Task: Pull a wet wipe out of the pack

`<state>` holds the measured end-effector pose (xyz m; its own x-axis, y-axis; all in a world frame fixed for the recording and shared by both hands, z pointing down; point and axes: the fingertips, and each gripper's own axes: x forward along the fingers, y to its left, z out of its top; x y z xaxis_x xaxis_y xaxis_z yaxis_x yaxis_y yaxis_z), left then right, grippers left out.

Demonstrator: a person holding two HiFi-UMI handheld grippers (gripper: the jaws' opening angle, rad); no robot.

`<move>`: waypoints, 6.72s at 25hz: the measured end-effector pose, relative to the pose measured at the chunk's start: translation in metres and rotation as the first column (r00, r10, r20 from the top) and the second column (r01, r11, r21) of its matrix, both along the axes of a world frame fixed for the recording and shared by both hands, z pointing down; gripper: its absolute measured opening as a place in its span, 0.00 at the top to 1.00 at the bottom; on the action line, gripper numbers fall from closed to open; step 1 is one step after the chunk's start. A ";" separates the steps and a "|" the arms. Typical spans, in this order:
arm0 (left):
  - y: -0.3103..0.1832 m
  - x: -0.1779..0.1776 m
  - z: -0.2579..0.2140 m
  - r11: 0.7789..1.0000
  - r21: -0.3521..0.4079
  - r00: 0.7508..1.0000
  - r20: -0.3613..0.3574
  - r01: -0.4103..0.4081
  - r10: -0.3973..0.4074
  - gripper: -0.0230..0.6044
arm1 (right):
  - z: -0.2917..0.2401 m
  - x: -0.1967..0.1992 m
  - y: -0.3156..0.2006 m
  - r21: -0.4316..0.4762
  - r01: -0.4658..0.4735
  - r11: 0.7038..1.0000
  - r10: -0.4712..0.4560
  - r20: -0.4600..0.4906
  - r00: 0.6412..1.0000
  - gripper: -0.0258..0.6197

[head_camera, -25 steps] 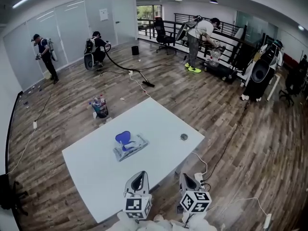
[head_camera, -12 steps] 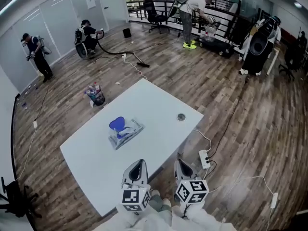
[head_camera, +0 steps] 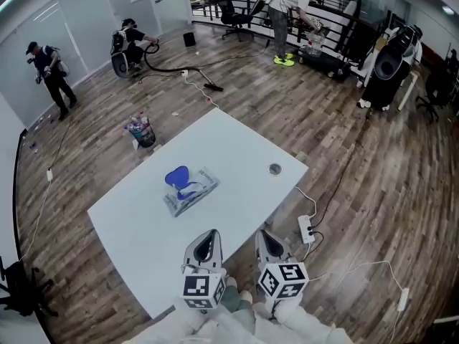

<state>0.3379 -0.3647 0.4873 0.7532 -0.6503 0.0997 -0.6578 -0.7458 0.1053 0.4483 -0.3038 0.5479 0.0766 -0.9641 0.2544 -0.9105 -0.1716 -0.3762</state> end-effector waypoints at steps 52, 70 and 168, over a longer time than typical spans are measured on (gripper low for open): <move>-0.138 -0.137 0.058 0.913 -0.153 0.925 0.023 0.378 -0.379 0.95 | 0.095 -0.109 -0.270 -0.218 0.438 0.872 -0.471 -0.130 0.873 0.70; -0.151 -0.146 0.076 0.902 -0.187 0.920 0.029 0.389 -0.390 0.95 | 0.123 -0.114 -0.280 -0.294 0.414 0.861 -0.462 -0.116 0.879 0.70; -0.047 -0.115 0.000 0.956 0.008 0.956 0.008 0.292 -0.292 0.95 | -0.015 -0.098 -0.122 -0.058 0.296 0.953 -0.301 -0.258 0.918 0.93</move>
<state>0.2227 -0.4119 0.4872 0.5294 -0.8424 0.1001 -0.8480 -0.5217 0.0937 0.3501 -0.4254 0.5331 -0.1482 -0.9480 0.2818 -0.9859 0.1192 -0.1175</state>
